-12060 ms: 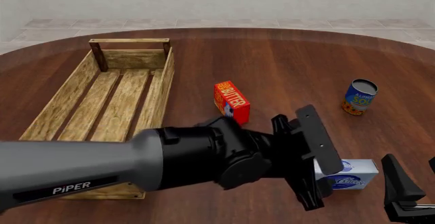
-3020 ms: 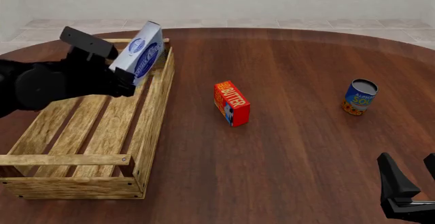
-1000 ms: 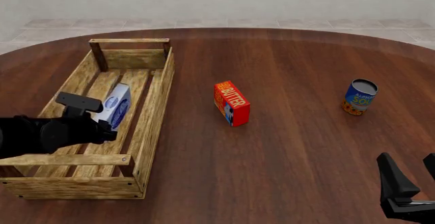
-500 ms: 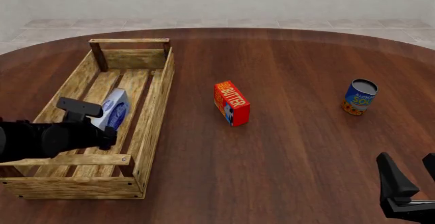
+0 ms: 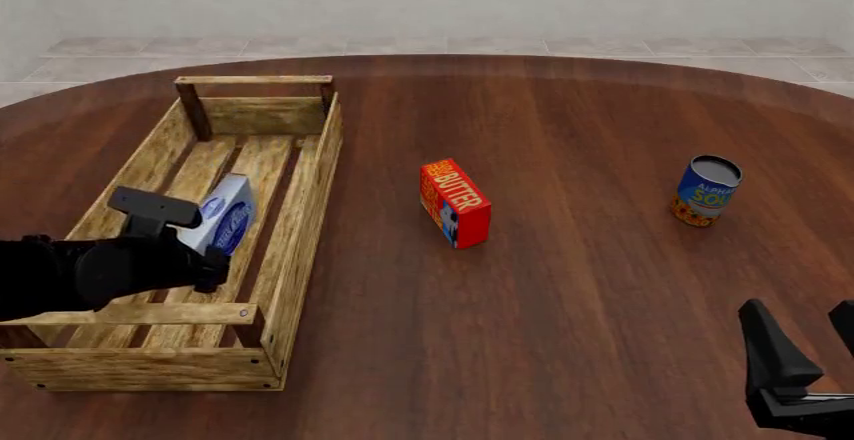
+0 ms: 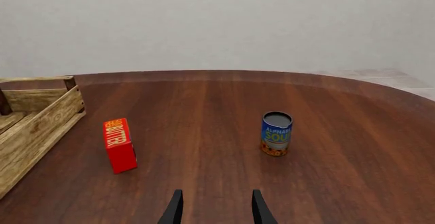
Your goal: Pick up the cream cheese and put it in the tray.
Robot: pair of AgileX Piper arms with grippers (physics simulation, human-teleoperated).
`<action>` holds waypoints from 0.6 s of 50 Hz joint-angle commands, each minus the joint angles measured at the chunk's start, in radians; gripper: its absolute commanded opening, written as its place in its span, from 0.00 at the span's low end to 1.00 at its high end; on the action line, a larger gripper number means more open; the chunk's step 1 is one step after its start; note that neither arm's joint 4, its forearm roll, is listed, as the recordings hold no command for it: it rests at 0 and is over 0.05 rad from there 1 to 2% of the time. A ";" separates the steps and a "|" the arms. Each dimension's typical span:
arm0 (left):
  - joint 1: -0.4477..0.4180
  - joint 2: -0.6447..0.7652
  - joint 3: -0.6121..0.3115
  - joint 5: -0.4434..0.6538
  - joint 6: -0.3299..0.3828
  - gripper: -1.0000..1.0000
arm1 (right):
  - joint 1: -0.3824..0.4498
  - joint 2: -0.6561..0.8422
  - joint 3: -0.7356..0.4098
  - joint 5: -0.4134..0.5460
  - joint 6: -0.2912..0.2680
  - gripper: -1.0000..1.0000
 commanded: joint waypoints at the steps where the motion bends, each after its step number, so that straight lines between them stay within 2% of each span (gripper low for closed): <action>1: -0.002 -0.048 -0.005 0.029 0.004 1.00 | 0.001 0.003 0.000 -0.002 -0.001 1.00; 30: 0.000 -0.151 -0.047 0.110 0.024 1.00 | 0.001 0.003 0.000 -0.002 -0.001 1.00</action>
